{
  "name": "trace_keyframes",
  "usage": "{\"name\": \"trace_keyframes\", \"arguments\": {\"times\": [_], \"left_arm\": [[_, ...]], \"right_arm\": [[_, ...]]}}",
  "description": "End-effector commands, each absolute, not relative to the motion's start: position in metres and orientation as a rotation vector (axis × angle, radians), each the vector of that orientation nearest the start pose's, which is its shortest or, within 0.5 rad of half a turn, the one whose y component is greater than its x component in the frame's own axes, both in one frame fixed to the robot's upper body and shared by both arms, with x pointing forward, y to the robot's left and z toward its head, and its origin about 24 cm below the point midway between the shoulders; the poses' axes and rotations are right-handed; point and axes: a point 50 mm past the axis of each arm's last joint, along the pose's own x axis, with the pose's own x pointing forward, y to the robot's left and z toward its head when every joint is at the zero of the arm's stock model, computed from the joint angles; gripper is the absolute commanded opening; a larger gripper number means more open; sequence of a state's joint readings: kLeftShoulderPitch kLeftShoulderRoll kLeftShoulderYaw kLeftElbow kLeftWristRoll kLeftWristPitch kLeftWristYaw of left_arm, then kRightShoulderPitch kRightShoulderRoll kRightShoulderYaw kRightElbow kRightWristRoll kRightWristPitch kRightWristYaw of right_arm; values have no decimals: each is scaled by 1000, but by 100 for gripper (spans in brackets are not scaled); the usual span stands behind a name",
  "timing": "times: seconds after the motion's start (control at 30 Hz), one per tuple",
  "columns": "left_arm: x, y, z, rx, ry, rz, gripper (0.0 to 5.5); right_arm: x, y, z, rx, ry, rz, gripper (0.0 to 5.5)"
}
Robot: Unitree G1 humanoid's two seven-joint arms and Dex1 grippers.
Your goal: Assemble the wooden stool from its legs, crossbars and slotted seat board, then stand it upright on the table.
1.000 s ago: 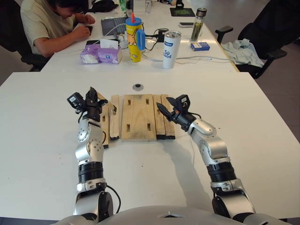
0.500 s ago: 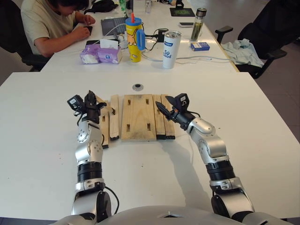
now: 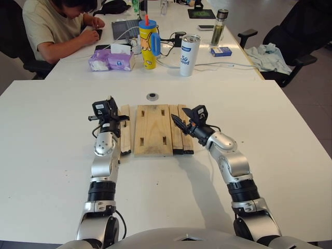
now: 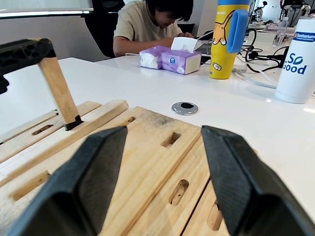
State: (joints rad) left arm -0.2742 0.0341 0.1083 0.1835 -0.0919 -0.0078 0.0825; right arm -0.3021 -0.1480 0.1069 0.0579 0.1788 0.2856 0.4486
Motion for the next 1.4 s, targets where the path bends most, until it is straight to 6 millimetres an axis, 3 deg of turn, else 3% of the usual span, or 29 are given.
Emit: {"name": "trace_keyframes", "arguments": {"times": [0.03,0.4,0.67,0.7,0.97,1.03,1.13,1.4], "left_arm": [[277,161,16,-29,167,108,46],[278,155,19,24,159,38,42],[289,153,44,77,43,17,42],[290,154,50,87,11,22,78],[297,153,85,96,-133,8,191],[298,152,98,94,-179,4,227],[303,150,125,96,-264,-6,227],[332,159,219,66,-483,-23,227]], "right_arm": [[296,-109,81,-25,81,641,280],[296,-108,80,-20,78,622,280],[296,-107,78,-13,78,616,280],[296,-107,78,-12,78,616,280],[296,-105,76,0,79,609,280],[296,-104,76,2,79,611,280],[296,-104,75,6,79,611,280],[297,-100,75,12,73,613,280]]}}
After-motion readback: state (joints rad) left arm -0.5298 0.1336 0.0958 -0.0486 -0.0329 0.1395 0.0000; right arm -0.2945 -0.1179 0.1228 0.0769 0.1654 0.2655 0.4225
